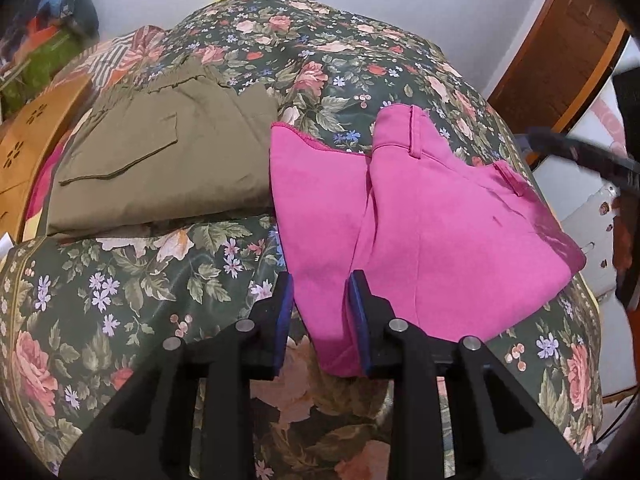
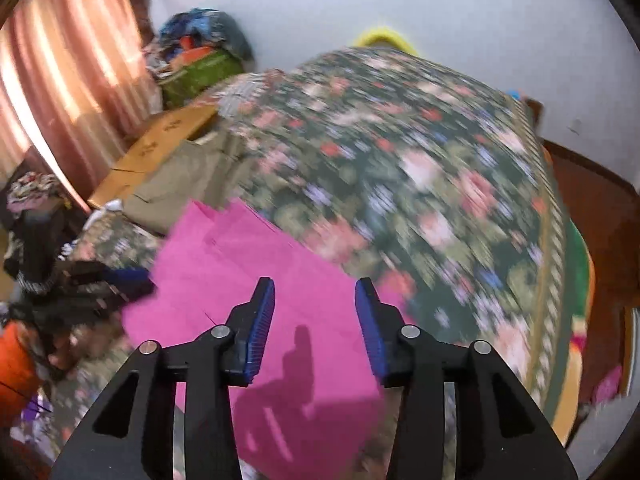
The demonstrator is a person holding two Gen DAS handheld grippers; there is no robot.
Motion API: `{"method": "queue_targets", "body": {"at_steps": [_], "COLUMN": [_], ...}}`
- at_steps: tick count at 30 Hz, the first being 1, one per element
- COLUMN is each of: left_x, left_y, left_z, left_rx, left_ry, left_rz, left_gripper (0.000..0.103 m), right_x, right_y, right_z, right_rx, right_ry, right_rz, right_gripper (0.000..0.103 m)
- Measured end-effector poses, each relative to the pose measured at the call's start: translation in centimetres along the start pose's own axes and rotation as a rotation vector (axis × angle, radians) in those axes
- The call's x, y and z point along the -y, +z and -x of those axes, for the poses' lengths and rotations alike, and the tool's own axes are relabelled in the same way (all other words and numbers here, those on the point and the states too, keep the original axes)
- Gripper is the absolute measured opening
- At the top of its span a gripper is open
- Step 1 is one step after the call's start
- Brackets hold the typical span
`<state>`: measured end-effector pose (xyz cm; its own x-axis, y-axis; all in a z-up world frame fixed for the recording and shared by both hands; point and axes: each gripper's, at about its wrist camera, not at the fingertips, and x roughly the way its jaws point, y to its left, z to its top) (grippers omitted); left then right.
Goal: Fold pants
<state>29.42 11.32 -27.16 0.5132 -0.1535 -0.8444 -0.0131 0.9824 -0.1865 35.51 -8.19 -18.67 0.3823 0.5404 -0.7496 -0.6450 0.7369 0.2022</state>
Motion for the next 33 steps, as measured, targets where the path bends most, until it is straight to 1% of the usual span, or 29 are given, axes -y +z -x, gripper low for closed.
{"method": "queue_targets", "body": {"at_steps": [1, 4, 7, 10, 13, 14, 15, 16, 17, 19, 22, 26, 30, 32, 33], "left_x": [0.0, -0.1, -0.4, -0.5, -0.7, -0.7, -0.7, -0.8, -0.8, -0.8, -0.8, -1.0, -1.1, -1.1, -1.1], "left_y": [0.0, 0.0, -0.1, -0.1, -0.2, -0.2, -0.2, -0.2, -0.2, -0.2, -0.3, -0.4, -0.2, -0.2, -0.2], "left_z": [0.0, 0.0, 0.0, -0.1, 0.0, 0.0, 0.0, 0.0, -0.1, -0.1, -0.1, -0.1, 0.0, 0.3, 0.6], "left_rx": [0.002, 0.004, 0.005, 0.008, 0.011, 0.010, 0.011, 0.013, 0.014, 0.015, 0.019, 0.021, 0.007, 0.003, 0.000], "left_ry": [0.003, -0.004, -0.018, -0.022, -0.025, -0.026, -0.028, -0.028, -0.027, -0.024, -0.021, -0.026, -0.016, 0.002, 0.027], "left_rz": [-0.004, -0.006, -0.003, -0.009, -0.012, -0.012, -0.010, -0.009, -0.010, -0.011, -0.010, -0.001, -0.004, -0.008, -0.010], "left_gripper": [0.032, 0.034, 0.035, 0.036, 0.037, 0.037, 0.038, 0.038, 0.039, 0.040, 0.041, 0.043, 0.046, 0.052, 0.054], "right_x": [-0.8, -2.7, -3.8, -4.1, -4.5, -4.6, -4.6, -4.6, -4.6, -4.6, -5.2, -5.3, -4.9, -4.5, -4.4], "right_y": [1.1, 2.9, 4.5, 5.6, 5.8, 5.5, 5.1, 4.9, 4.8, 4.6, 4.4, 4.5, 4.6, 4.9, 4.9], "right_z": [-0.8, -3.2, -6.1, -9.0, -11.0, -11.5, -11.5, -11.6, -11.5, -11.1, -10.6, -10.4, -10.6, -9.4, -8.9], "right_rx": [0.000, -0.015, -0.044, -0.101, -0.173, -0.198, -0.201, -0.200, -0.191, -0.166, -0.140, -0.120, -0.134, -0.106, -0.094], "right_ry": [0.023, 0.050, 0.101, 0.126, 0.161, 0.175, 0.181, 0.182, 0.185, 0.188, 0.146, 0.101, 0.083, 0.074, 0.069], "right_rz": [0.021, 0.068, 0.068, 0.065, 0.074, 0.078, 0.081, 0.091, 0.091, 0.089, 0.133, 0.142, 0.131, 0.100, 0.091], "right_gripper": [0.038, 0.038, 0.038, 0.038, 0.038, 0.036, 0.032, 0.020, 0.016, 0.012, 0.010, 0.010, 0.011, 0.020, 0.023]}}
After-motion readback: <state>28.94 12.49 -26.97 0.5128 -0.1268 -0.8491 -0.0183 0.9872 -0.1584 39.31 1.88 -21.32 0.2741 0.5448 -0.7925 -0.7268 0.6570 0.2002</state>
